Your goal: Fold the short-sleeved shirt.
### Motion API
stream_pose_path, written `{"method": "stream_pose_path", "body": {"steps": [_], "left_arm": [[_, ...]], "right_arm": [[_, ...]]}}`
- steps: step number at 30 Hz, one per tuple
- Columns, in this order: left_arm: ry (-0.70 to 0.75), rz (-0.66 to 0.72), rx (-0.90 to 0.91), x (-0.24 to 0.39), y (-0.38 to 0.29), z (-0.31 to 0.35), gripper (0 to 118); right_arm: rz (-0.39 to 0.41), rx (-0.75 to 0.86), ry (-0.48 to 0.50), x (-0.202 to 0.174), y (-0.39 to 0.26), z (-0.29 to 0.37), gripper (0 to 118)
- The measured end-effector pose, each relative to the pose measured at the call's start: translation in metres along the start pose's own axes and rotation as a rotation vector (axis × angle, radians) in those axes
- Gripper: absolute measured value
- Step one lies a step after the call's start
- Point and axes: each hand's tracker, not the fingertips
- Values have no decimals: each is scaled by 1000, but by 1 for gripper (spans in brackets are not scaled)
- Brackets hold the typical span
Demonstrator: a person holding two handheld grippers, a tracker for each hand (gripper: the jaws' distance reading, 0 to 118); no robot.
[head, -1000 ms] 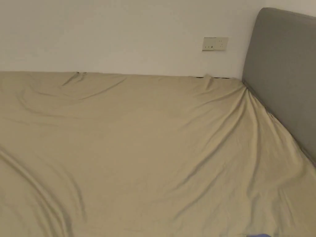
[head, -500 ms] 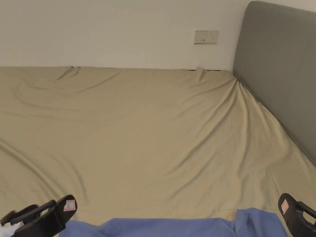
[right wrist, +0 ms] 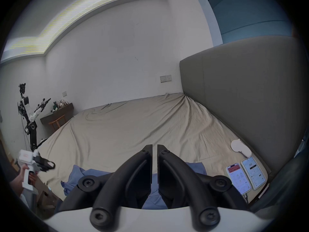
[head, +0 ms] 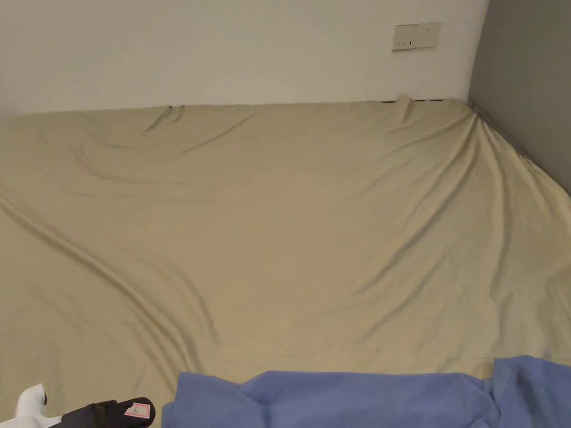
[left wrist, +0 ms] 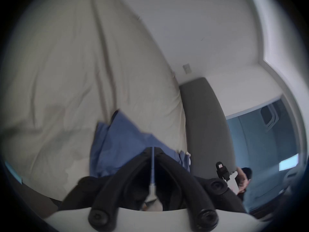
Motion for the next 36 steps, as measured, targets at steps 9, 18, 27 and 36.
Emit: {"method": "stream_pose_path", "body": {"steps": [9,18,27,36], "left_arm": [[-38,217,-129,-58,0,-57,113],[-110,169,-189,-45,-21,-116,96],[57,125,-144,-19,-9,-88,10],[172,172,66,-47,28,7,3]], "right_arm": [[-23,-51,-56,-11,1,8,8],[-68,-44,-51,5,1,5,8],[-55,-37,-45,0,4,6,8],[-86,-11,-32,-3,6,13,8]]}}
